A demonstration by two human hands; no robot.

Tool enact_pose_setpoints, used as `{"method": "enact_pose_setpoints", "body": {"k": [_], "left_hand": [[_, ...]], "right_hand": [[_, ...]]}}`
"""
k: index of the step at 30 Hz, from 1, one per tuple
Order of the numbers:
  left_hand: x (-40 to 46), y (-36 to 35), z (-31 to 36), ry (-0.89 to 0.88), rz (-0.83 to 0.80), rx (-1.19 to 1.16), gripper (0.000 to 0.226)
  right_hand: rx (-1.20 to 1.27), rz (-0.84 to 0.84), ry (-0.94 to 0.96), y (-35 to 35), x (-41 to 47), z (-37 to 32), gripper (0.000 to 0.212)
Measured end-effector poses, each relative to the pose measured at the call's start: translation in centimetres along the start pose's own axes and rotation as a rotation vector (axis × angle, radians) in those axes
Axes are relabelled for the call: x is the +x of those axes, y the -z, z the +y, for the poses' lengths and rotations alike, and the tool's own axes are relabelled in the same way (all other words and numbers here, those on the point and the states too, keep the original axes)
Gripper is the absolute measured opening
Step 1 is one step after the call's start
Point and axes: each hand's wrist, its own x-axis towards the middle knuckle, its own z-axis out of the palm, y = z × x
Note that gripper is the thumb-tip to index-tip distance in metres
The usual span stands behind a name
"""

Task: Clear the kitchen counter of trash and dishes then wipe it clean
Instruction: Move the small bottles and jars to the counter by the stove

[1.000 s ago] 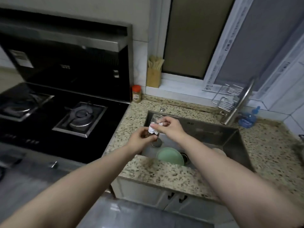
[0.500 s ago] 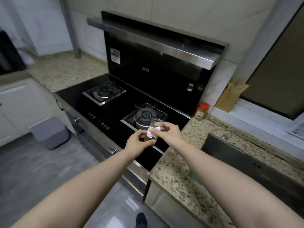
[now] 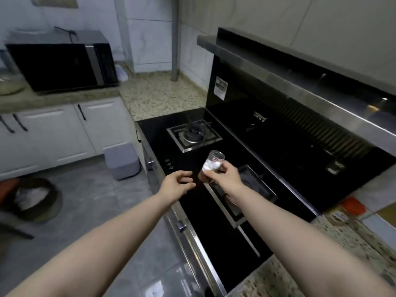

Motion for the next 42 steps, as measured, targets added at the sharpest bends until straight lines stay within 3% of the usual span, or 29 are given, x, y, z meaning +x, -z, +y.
{"method": "enact_pose_setpoints", "body": {"k": [3, 9, 15, 20, 28, 33, 42], "left_hand": [[0.3, 2.9, -0.5, 0.039, 0.069, -0.008, 0.026], [4.7, 11.0, -1.4, 0.081, 0.233, 0.007, 0.013], [10.5, 18.7, -2.0, 0.091, 0.182, 0.008, 0.011], [16.2, 27.0, -1.1, 0.112, 0.168, -0.044, 0.009], [24.0, 33.9, 0.6, 0.122, 0.179, -0.034, 0.017], [29.7, 36.3, 1.6, 0.128, 0.157, -0.014, 0.007], [44.5, 38.8, 4.1, 0.134, 0.093, 0.121, 0.011]], "right_hand": [[-0.030, 0.044, -0.056, -1.6, 3.3, 0.1, 0.043], [-0.084, -0.037, -0.070, -8.8, 10.2, -1.1, 0.040], [-0.024, -0.061, -0.092, -17.1, 16.5, -2.3, 0.049], [-0.023, 0.043, -0.114, -25.1, 22.5, -5.3, 0.055], [-0.057, 0.119, -0.090, -28.6, 28.3, -8.7, 0.055], [-0.090, 0.198, -0.066, -29.5, 33.9, -9.8, 0.050], [-0.044, 0.296, -0.076, -31.5, 49.5, -9.4, 0.058]]}}
